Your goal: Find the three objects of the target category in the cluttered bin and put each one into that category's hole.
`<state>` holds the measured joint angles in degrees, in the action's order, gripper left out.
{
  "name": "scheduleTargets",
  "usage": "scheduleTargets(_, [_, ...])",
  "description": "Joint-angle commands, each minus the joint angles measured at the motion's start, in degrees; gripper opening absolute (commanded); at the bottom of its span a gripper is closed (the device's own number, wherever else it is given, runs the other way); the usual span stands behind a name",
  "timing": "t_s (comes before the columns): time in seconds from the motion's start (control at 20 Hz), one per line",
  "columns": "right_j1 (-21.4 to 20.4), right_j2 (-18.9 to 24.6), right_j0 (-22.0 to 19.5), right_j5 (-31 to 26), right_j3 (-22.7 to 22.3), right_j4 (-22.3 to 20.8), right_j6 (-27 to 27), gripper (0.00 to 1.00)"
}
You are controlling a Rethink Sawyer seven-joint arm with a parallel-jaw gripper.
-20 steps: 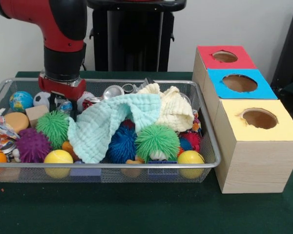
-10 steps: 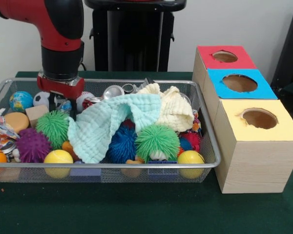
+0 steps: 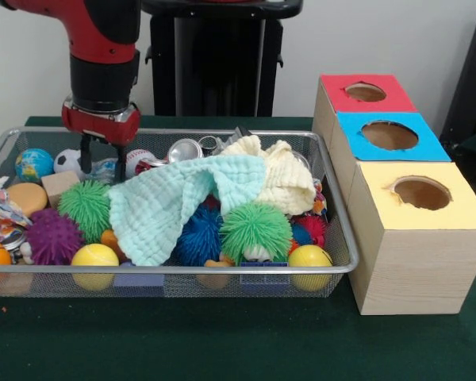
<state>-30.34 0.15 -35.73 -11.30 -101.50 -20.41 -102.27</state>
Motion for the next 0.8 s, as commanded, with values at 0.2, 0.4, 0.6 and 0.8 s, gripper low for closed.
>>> scheduleTargets(0.2, [1.87,0.43,2.61,-6.24,-5.13,-0.34,-4.43,1.00])
scheduleTargets(0.4, [3.23,0.74,2.40,-5.44,-4.23,-0.35,-4.20,1.00])
scheduleTargets(0.6, [4.05,0.81,2.35,-4.60,-3.84,-0.56,-4.23,1.00])
scheduleTargets(0.8, [5.04,0.69,2.39,-4.02,-2.98,-0.71,-4.22,1.00])
